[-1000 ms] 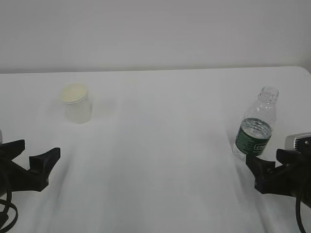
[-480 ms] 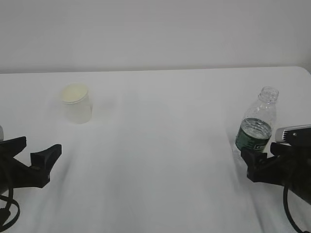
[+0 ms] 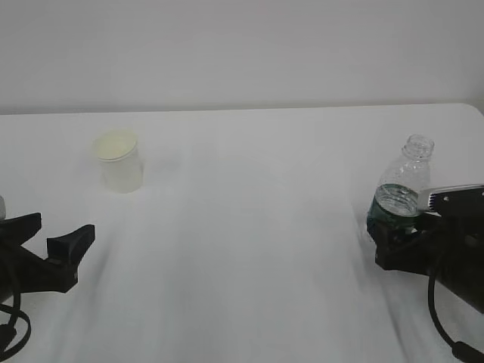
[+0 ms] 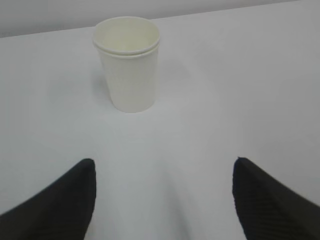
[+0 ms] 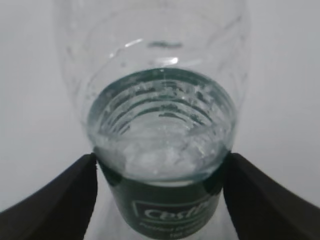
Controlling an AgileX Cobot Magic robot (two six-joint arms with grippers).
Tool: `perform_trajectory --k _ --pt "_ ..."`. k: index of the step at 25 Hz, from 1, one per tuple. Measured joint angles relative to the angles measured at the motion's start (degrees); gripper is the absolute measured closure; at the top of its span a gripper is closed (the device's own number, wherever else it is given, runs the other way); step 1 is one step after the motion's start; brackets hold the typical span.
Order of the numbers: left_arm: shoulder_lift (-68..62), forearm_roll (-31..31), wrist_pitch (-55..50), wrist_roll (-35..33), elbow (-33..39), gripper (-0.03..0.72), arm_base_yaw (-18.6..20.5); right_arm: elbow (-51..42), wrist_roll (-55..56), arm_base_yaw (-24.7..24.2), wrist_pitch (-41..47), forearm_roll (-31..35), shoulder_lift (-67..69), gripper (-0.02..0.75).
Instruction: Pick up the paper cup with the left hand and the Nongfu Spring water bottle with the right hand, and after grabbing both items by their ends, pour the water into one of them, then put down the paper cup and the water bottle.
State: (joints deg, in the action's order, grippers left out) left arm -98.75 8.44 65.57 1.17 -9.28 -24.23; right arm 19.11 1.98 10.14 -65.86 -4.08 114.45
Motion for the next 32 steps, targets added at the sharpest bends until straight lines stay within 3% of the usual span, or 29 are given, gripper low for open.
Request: perform_trajectory --k 32 --pt "0.0 0.0 0.0 -1.2 0.0 0.096 0.0 7.5 0.0 0.0 0.0 1.5 6.1 0.162"
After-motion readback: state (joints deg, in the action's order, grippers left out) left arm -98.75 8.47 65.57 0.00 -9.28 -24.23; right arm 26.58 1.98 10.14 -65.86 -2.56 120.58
